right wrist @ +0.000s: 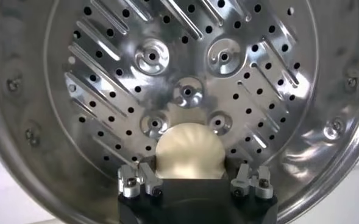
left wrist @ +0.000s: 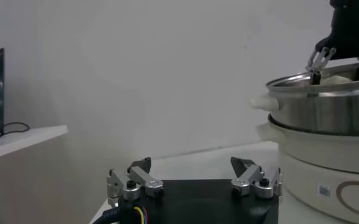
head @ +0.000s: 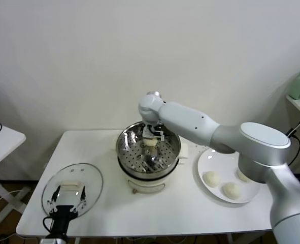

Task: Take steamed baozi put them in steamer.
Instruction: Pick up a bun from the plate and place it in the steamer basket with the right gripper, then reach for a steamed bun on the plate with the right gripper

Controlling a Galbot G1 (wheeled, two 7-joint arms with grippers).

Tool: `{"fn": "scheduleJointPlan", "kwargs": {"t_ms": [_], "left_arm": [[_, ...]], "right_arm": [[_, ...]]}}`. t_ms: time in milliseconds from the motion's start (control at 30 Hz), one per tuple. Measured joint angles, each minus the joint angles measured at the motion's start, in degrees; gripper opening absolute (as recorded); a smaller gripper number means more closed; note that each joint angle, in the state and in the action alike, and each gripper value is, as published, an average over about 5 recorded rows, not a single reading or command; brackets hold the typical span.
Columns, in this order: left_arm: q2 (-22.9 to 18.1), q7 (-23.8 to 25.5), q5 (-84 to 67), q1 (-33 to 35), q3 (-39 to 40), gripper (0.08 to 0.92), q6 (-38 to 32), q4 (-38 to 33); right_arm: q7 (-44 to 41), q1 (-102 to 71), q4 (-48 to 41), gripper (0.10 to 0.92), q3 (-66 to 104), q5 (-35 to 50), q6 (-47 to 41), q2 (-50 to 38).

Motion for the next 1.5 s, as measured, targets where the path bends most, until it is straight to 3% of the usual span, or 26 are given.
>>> {"fn": "scheduleJointPlan", "kwargs": {"t_ms": [133, 500, 700, 1100, 1300, 1500], "left_arm": [[0.00, -0.09, -0.09, -0.07, -0.06, 0.823, -0.02, 0.12], [-0.07, -0.28, -0.43, -0.28, -0.16, 0.823, 0.02, 0.36], [0.23, -0.36, -0.70, -0.58, 0.10, 0.823, 0.23, 0.45], [1.12, -0.38, -1.42, -1.82, 1.02, 0.823, 0.84, 0.29], [1.06, -0.33, -1.36, -2.14, 1.51, 0.823, 1.10, -0.06], [0.69, -0.32, -1.31, -1.72, 1.45, 0.823, 1.28, -0.64]], "right_arm": [[-0.25, 0.13, 0.01, 0.816, -0.01, 0.38, 0.15, -0.12], [-2.51, 4.23, 3.58, 0.823, -1.77, 5.71, -0.46, -3.09], [-4.42, 11.05, 8.43, 0.823, -6.16, 17.62, -5.02, -8.67], [-3.63, 21.01, 14.60, 0.823, -17.50, 47.62, -23.17, -26.71], [-2.18, 20.21, 16.64, 0.823, -19.34, 54.25, -29.05, -35.03], [-0.60, 15.30, 17.55, 0.823, -18.57, 55.62, -32.22, -40.71]]}}
